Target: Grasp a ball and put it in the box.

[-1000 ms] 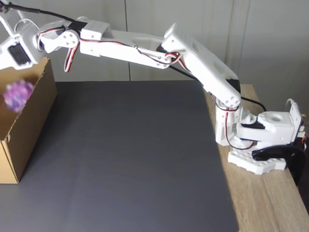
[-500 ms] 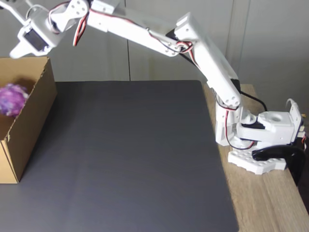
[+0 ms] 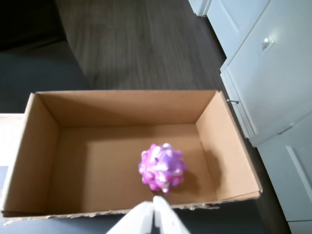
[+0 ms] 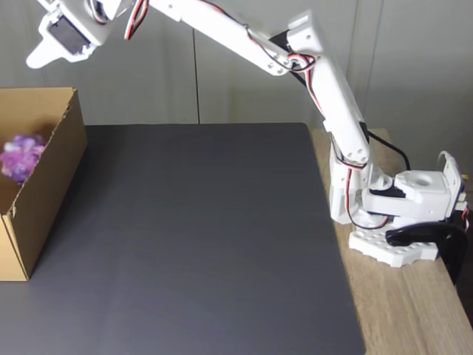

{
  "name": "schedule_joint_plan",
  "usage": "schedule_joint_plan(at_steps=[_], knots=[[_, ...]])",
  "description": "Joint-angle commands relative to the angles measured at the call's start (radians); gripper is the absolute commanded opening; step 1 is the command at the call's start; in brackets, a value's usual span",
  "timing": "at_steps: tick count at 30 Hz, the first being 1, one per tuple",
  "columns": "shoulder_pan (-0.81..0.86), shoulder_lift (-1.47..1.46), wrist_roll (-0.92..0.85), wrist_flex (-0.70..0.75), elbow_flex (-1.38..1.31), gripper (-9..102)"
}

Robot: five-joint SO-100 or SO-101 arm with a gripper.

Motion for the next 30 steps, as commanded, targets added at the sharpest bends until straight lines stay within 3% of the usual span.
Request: schedule_joint_plan(at_steps=[1,9,20,30], knots=[[-0.014,0.081,-0.009,0.014,-0.031,0],[-0.005,0.126,-0.011,0.044,-0.006,0],[-0.006,0.537,-0.043,-0.202,0.686,0],[-0.031,0.811,-0.072,-0.307,1.100,0]])
